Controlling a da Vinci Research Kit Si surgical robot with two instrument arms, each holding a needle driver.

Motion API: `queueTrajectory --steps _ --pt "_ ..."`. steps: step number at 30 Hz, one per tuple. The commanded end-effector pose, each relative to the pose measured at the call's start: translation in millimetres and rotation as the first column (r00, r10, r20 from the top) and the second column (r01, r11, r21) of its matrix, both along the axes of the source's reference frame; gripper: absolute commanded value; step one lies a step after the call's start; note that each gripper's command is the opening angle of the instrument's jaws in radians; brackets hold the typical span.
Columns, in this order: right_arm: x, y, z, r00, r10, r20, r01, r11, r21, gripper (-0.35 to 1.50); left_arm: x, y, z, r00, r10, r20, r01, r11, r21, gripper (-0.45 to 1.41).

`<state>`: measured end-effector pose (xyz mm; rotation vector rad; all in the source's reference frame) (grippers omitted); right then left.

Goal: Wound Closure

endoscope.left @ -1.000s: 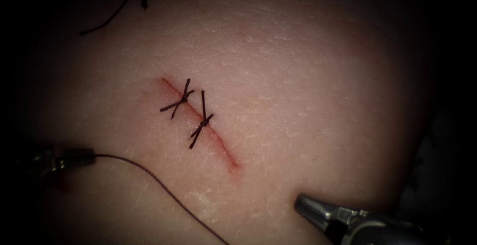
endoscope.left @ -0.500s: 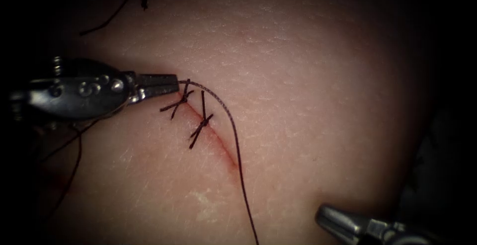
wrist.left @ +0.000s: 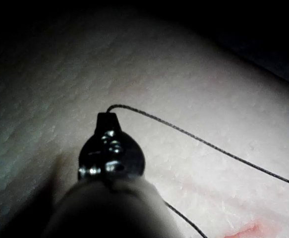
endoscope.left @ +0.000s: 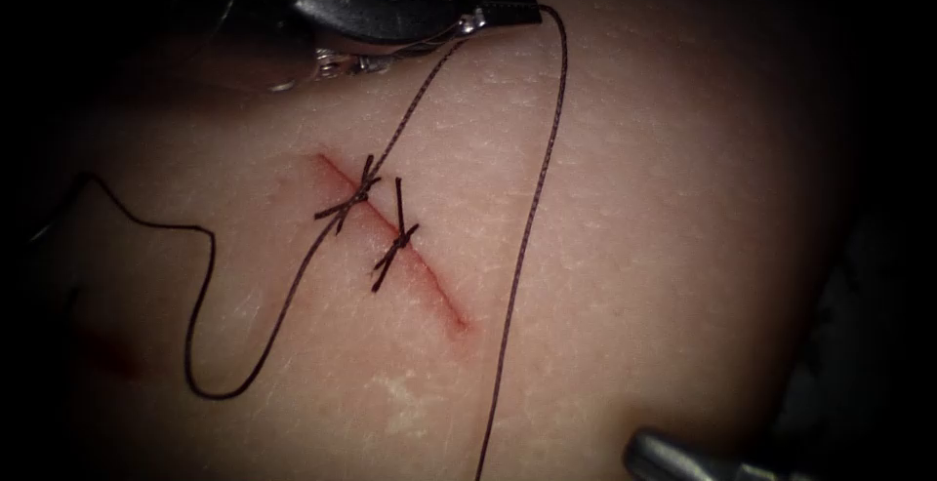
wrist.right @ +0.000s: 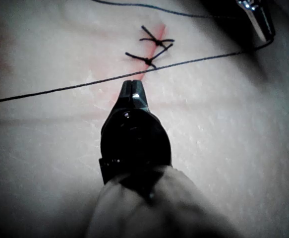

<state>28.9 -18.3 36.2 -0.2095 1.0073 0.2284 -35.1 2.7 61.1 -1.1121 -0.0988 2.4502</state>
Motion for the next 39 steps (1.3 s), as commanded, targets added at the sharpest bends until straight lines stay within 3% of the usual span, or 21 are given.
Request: queueTrajectory --steps 1,11,19,27,32,39 --pt "1.3 -0.7 1.2 1.000 -0.007 0.006 0.007 1.000 0.002 -0.35 -1.2 0.8 1.2 1.000 0.001 0.005 -0.001 1.000 -0.010 -0.45" --pt "3.9 -3.0 2.7 0.999 -0.047 0.022 0.047 0.999 -0.001 -0.35 -6.1 8.1 3.4 0.999 -0.033 0.035 0.035 0.996 -0.080 -0.45" --pt "4.1 -4.3 3.6 0.998 -0.059 0.027 0.059 0.998 -0.012 -0.35 -10.1 13.2 5.3 0.997 -0.071 0.030 0.074 0.990 -0.118 -0.45" --pt "5.0 -5.2 4.0 0.998 -0.062 0.023 0.062 0.998 -0.002 -0.35 -15.5 16.4 6.7 0.997 -0.073 0.037 0.078 0.986 -0.147 -0.45" --pt "6.0 -5.9 4.3 0.997 -0.071 0.019 0.071 0.998 0.001 -0.35 -20.3 18.3 7.0 0.996 -0.073 0.045 0.079 0.986 -0.145 -0.45" --pt "6.1 -6.4 4.4 0.997 -0.074 0.015 0.074 0.997 0.004 -0.35 -24.6 19.2 6.4 0.997 -0.043 0.062 0.051 0.988 -0.143 -0.45"
